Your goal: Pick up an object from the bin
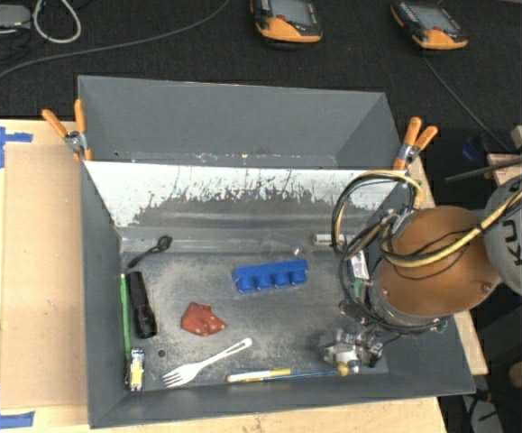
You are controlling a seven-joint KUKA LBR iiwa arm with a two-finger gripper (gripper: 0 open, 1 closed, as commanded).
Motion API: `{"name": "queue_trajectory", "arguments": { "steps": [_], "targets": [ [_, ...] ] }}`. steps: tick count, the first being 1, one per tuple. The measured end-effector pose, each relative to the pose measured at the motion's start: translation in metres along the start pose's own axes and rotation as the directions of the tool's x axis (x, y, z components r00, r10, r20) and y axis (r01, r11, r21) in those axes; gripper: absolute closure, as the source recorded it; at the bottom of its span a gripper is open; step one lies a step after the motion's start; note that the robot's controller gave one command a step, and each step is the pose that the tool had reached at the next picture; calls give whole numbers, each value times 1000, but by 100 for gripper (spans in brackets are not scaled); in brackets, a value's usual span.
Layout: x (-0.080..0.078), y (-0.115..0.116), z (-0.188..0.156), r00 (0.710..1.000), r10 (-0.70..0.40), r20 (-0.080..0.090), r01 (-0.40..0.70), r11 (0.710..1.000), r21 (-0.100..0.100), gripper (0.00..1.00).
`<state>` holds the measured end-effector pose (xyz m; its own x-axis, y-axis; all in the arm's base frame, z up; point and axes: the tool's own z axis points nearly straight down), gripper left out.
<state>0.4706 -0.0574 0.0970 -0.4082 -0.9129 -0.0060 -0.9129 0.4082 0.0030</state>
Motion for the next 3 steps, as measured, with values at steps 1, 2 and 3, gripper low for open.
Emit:
{"name": "queue_trajectory", "arguments": {
  "steps": [1,2,3],
  "targets": [
    [0,0,-7,1000,2,0,-2,1000,-1,100],
    [-1,0,-12,1000,3,1,-3,1000,-1,100],
    [-1,3,-31,1000,4,-1,-4,1000,-11,100]
  ]
}}
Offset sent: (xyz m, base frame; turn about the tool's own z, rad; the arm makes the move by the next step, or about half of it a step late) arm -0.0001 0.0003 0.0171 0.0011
